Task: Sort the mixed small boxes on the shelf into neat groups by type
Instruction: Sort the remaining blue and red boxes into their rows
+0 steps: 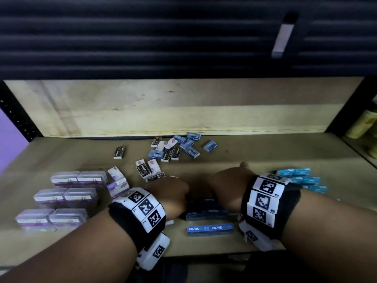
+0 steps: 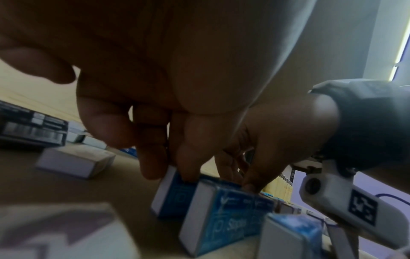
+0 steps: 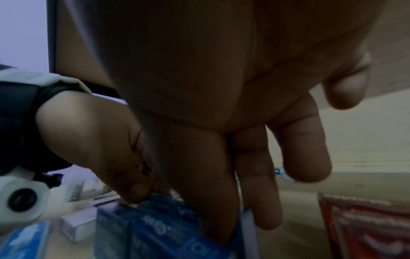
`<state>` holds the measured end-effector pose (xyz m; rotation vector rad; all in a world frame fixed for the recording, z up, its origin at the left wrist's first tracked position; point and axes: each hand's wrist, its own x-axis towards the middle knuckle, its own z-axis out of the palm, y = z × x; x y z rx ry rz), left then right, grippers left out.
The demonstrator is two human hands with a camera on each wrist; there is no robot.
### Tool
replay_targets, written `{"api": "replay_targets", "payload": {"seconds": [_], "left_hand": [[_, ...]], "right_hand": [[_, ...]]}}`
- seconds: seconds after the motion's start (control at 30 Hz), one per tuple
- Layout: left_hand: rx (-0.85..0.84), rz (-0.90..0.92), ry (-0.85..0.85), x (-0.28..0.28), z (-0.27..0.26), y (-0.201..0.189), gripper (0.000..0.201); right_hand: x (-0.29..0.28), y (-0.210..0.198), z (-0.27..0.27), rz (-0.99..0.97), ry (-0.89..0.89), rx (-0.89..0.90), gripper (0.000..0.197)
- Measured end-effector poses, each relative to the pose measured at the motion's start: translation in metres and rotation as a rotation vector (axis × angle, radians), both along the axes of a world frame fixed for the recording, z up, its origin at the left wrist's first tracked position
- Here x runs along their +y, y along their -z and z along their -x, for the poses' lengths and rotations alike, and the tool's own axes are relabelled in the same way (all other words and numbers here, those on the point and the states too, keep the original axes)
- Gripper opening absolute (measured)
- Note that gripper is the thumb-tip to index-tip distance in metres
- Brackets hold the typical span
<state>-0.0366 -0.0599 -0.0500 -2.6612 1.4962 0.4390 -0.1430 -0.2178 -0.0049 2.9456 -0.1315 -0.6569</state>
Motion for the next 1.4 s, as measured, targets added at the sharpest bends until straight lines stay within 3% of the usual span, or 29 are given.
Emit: {"api": "replay_targets", "payload": {"seconds": [0.3,0.4,0.47,0.57,0.67,0.87,1.17,1.4], "left_hand": [[0.086,0.051,-0.007,0.008,0.002,-0.005,0.025],[0.097,0.157,-0.037,0.016,0.002,-0.005,0.011],[0.085,0.240,-0.083,0.021,0.004,-0.004,0.013],[0.134,0.373,-0.195,0.032,0.006,-0.002,0.021],[0.234,0.484,-0.285,0.041,0.006,-0.003,0.013],[0.287,0.654,-0.428,0.053,0.009,-0.005,0.020],[0.357,0.648,-0.434,0.071,0.000,0.006,0.022],[0.378,0.628,-0.423,0.082,-0.009,0.012,0.018]], "right_hand": [[-0.006,-0.002,-0.003,-0.024,-0.001,0.024,0.028],[-0.011,-0.007,0.000,-0.060,0.017,-0.040,0.019],[-0.014,-0.011,0.000,-0.013,-0.009,-0.083,0.012],[-0.020,-0.022,-0.003,0.037,0.014,-0.109,0.016],[-0.031,-0.032,-0.010,0.092,0.026,-0.148,0.027],[-0.054,-0.036,-0.047,0.150,0.058,-0.089,0.034],[-0.091,-0.013,-0.110,0.128,0.199,-0.097,0.053],[-0.101,0.022,-0.137,0.154,0.178,-0.131,0.051]]}}
